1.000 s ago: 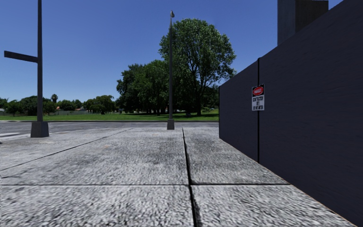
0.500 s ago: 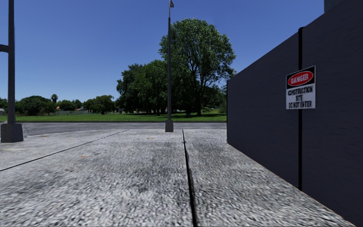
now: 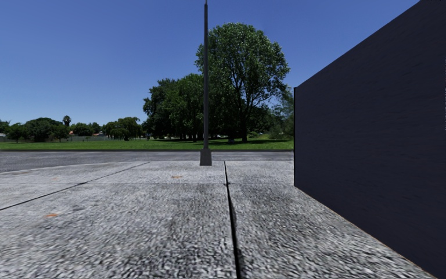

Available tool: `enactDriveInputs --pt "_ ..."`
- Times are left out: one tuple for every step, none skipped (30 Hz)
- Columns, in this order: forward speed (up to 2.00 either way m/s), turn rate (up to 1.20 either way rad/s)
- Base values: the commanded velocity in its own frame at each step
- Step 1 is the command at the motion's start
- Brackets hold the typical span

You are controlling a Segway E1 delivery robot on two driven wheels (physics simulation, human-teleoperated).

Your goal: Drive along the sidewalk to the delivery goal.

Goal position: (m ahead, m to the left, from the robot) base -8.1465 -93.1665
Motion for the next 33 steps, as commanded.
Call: enactDriveInputs --pt "2.0 0.0" --pt "2.0 0.0" --pt "2.0 0.0" --pt "2.0 0.0" --pt "2.0 0.0" --pt "2.0 0.0" --pt "2.0 0.0" --pt "2.0 0.0" --pt "2.0 0.0" --pt "2.0 0.0" --pt "2.0 0.0" --pt "2.0 0.0" --pt "2.0 0.0" --pt "2.0 0.0" --pt "2.0 0.0" --pt "2.0 0.0" --pt "2.0 0.0" --pt "2.0 0.0" --pt "2.0 0.0" --pt "2.0 0.0" --pt "2.0 0.0" --pt "2.0 0.0" --pt "2.0 0.0" --pt "2.0 0.0" --pt "2.0 0.0" --pt "2.0 0.0" --pt "2.0 0.0" --pt "2.0 0.0" --pt "2.0 0.0" --pt "2.0 0.0" --pt "2.0 0.0" --pt "2.0 0.0" --pt "2.0 0.0"
